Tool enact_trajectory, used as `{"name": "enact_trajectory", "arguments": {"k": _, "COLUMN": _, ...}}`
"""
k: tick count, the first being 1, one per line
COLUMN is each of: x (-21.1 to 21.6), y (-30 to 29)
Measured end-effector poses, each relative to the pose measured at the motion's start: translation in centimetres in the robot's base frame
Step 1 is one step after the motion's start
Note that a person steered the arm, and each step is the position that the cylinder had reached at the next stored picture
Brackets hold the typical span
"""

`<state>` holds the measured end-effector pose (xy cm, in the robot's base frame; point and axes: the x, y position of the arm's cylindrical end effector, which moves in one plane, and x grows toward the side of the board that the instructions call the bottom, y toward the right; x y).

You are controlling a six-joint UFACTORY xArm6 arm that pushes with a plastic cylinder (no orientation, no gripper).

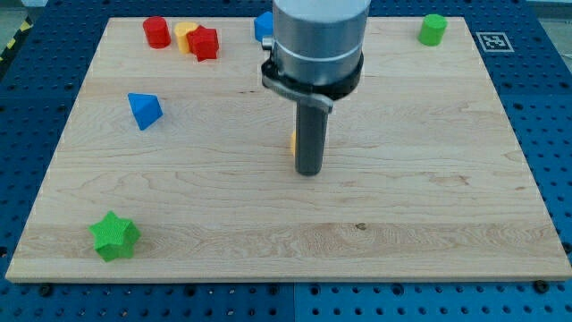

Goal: Slide the yellow hexagon slightly left

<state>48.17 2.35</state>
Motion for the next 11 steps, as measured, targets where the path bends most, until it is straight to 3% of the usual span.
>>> {"name": "enact_trajectory", "arguments": {"k": 3, "x": -9.5, "y": 1.4}}
{"name": "enact_trajectory", "arguments": {"k": 6, "x": -12.4, "y": 4.9}}
{"name": "enact_trajectory", "arguments": {"k": 11, "x": -13.1, "y": -8.7}}
